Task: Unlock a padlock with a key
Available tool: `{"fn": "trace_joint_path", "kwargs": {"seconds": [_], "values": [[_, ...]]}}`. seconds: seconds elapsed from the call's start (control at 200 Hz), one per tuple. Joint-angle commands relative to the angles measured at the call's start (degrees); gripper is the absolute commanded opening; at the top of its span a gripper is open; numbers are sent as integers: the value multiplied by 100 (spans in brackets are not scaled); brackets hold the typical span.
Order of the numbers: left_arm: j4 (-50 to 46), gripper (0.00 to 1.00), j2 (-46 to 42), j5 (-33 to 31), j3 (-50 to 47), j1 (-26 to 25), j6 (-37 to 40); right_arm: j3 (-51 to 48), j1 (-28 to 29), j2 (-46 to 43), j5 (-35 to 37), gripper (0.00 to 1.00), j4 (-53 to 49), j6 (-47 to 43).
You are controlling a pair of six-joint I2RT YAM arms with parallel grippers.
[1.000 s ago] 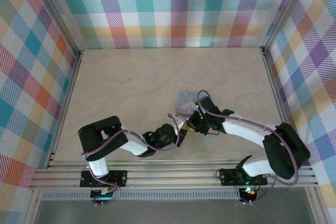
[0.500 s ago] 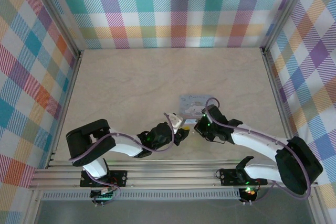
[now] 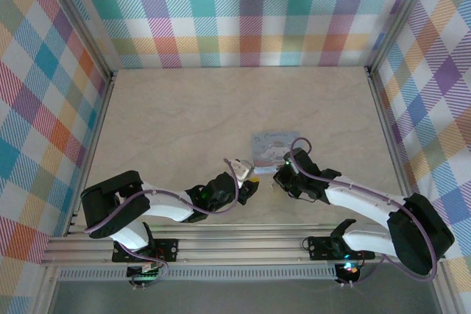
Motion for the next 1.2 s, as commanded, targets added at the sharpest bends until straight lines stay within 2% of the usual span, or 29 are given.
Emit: {"fn": "trace_joint_path", "kwargs": {"seconds": [0.0,0.19,0.38,0.54,0.665,0.835,1.03,1.195], "values": [[-153,35,-235,-115,-88,-61,-103,173,-13,-215,375,0,65,126],[-333,35,-450,-189,-178,-61,-84,198,-78,-188,700,0,24,102],[-526,35,-654,-240,-265,-63,-83,-119,-505,277,-64,0,768,166],[-654,35,-826,-344,-336,-61,-121,177,-637,85,-61,0,331,-191],[-792,35,-971,-373,-339,-66,-129,347,-1022,-310,-73,0,-9,-503],[-914,35,-1105,-456,-332,-61,-121,399,-1578,-94,-782,0,3,-870],[-1107,36,-1253,-526,-301,-61,-120,148,-1605,175,-1072,0,297,-791],[-1841,39,-1729,-864,-205,-59,-141,366,-1541,-201,-1070,0,-360,-1133]]}}
